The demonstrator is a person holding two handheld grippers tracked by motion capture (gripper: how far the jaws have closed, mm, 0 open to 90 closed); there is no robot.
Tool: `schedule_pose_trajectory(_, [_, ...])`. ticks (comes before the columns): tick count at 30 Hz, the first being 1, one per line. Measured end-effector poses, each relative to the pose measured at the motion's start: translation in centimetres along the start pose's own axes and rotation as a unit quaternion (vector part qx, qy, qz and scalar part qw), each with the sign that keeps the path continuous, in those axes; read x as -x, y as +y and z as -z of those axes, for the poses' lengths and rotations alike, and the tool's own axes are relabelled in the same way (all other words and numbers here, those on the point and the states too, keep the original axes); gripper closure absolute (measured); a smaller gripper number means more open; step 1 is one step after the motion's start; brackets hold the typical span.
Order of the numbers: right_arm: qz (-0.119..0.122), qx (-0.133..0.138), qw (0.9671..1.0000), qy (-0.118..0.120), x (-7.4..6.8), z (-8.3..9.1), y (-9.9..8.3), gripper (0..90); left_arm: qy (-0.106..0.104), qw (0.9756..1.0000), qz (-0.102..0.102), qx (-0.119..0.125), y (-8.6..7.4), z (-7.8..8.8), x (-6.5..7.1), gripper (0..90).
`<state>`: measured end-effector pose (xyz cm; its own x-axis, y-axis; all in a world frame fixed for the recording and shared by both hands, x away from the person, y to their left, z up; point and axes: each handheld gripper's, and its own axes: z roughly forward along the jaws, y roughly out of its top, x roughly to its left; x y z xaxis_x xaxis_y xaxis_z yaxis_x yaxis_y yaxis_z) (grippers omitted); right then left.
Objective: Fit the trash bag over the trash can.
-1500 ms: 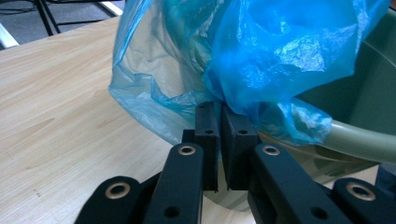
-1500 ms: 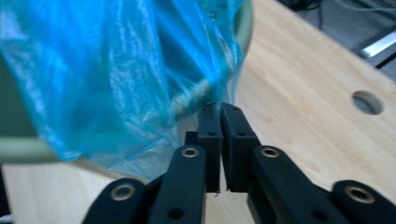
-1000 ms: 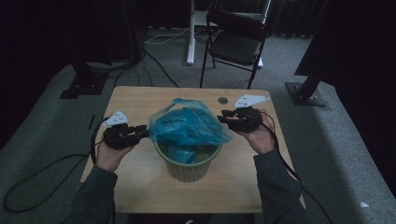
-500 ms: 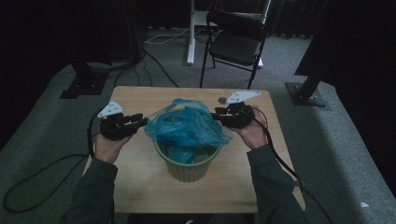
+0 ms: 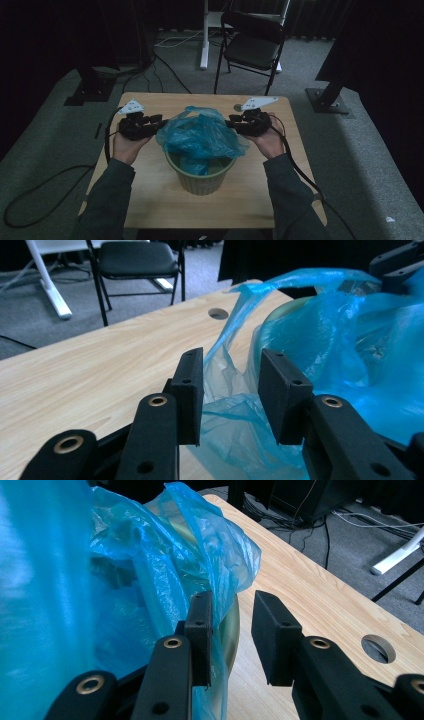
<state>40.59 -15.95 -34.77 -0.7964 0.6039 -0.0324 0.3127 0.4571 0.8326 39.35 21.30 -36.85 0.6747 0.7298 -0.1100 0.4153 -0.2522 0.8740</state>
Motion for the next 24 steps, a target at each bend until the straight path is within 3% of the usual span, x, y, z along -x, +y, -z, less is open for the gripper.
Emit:
schedule_pose_trajectory(4, [-0.003,-0.002,1.0000,-0.003,0.3,-0.3,0.0,75.7,-0.003,0.9998,-0.005,-0.020,-0.1,-1.2,0.0,65.1])
schedule_pose_trajectory(12, [-0.006,-0.026,0.9996,-0.012,0.8,-1.4,-0.2,88.6,-0.015,0.9992,-0.022,-0.031,-0.5,-2.4,0.3,88.6])
schedule_pose_trajectory(24, [-0.047,-0.064,0.9967,-0.016,2.1,-2.8,-2.1,89.9,-0.011,0.9986,-0.014,-0.049,-1.7,-3.6,-0.3,89.5])
